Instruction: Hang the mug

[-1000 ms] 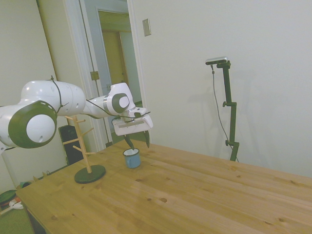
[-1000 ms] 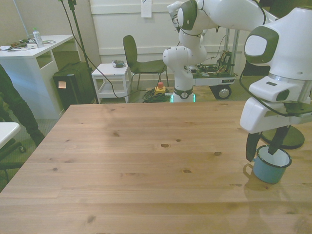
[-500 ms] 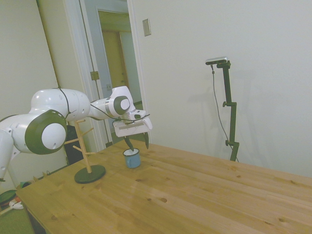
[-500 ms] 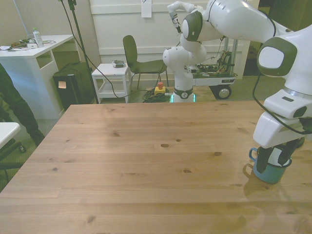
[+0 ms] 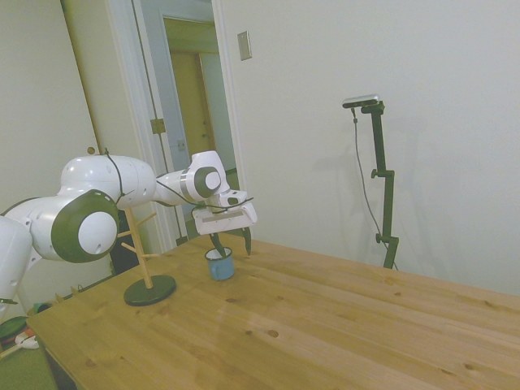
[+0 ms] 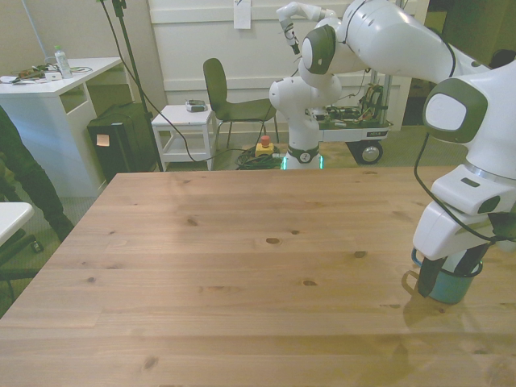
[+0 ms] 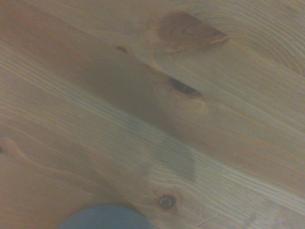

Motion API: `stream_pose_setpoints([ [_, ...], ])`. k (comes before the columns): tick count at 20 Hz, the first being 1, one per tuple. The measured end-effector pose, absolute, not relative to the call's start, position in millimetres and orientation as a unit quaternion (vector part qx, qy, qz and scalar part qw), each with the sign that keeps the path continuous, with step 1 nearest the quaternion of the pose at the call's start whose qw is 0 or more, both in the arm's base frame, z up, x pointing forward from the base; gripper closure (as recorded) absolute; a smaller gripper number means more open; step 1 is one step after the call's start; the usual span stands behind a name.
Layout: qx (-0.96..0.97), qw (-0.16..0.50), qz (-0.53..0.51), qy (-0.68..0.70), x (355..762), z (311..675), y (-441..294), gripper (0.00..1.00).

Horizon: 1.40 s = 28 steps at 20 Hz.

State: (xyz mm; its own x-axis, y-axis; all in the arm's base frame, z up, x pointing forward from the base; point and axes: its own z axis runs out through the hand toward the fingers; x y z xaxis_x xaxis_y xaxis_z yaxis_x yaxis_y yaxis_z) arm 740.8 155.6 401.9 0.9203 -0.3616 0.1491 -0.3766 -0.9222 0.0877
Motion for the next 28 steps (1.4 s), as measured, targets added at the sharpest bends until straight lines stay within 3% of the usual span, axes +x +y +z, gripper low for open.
stream_pose_setpoints([
  [13, 0.980, 0.063, 0.049, -0.180, 735.5, 372.2, 160.8, 1.00],
  [28, 0.981, 0.060, 0.055, -0.174, 727.1, 373.5, 166.1, 1.00],
])
